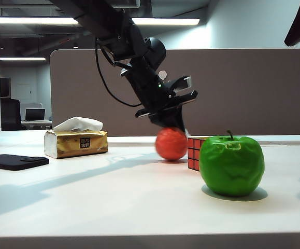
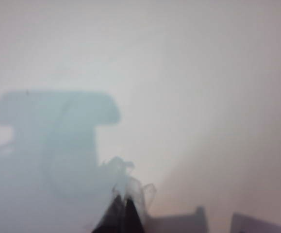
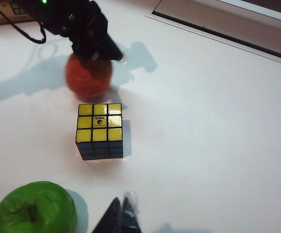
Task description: Move all the fruits on the tabletop near the face of the Rubik's cube that has the color most similar to each fruit.
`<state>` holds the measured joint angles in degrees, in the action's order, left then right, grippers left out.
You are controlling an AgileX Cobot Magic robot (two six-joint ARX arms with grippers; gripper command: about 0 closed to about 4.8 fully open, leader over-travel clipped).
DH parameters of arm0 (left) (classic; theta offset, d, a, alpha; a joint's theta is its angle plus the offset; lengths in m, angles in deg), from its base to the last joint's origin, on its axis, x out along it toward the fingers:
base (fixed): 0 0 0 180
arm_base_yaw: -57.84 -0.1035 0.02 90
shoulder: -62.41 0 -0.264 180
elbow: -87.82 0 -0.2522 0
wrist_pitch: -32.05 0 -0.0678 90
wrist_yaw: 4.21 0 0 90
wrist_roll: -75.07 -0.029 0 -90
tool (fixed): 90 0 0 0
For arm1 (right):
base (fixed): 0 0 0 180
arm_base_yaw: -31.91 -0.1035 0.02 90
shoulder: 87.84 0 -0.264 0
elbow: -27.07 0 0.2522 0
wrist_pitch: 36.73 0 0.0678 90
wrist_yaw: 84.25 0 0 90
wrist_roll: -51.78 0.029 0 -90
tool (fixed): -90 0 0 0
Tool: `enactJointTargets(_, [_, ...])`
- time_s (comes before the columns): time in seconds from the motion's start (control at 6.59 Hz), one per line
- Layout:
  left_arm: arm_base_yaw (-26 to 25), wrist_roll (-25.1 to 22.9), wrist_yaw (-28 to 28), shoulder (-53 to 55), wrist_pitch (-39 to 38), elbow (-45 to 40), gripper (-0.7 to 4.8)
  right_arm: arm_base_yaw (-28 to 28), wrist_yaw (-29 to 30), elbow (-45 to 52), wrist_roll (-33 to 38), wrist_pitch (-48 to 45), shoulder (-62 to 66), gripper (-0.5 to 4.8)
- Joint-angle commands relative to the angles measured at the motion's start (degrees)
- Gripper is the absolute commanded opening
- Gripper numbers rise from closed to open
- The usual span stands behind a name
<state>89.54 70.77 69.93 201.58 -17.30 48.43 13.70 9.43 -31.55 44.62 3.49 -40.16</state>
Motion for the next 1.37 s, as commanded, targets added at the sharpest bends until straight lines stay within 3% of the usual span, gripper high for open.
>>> enactJointTargets(0.15, [-0.79,-1.31,2.19,-3.39,-1.25,-0.04,-0.05,-0.04,0.07,-0.22,0.11,-1.42,-0.11,-0.01])
enactJointTargets(1.37, [-3.19,-1.05,2.82,-5.62,-1.44,-0.02,-0.05,0.02,-0.17,-0.22,0.09,-1.4,-0.11,-0.01])
